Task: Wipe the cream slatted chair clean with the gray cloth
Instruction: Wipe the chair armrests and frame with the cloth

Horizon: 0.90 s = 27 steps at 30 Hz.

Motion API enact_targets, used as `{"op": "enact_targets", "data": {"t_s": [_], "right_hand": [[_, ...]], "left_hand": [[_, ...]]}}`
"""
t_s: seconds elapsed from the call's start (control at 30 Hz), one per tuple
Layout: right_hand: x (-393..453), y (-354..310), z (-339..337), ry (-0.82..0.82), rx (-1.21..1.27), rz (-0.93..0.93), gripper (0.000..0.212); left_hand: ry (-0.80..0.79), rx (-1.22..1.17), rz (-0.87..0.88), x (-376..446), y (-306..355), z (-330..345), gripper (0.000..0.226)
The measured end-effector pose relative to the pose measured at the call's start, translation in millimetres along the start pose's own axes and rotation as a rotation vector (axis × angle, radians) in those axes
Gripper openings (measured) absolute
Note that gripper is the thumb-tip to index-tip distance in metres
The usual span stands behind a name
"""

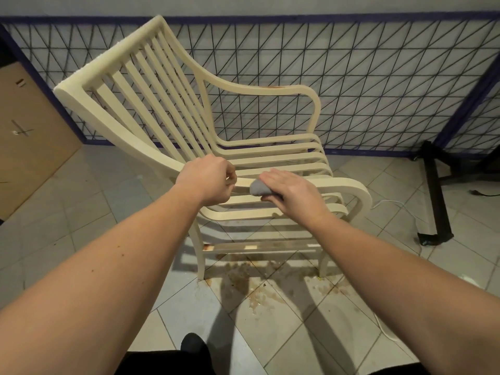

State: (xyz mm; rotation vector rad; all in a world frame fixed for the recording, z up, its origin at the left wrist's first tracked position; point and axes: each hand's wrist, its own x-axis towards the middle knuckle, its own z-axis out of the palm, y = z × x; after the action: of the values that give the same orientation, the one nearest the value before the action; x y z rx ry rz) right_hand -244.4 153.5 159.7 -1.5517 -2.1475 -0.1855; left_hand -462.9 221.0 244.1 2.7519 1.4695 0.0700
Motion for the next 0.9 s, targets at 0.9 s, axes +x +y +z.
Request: {"op": "enact_targets", "data": {"t_s": [0.9], "right_hand": [[18,-9,-27,-0.350,0.145,0.142,0.050]], "left_hand": [[-0.170,0.090,0.088,-10,-20,-34,0.043]]}}
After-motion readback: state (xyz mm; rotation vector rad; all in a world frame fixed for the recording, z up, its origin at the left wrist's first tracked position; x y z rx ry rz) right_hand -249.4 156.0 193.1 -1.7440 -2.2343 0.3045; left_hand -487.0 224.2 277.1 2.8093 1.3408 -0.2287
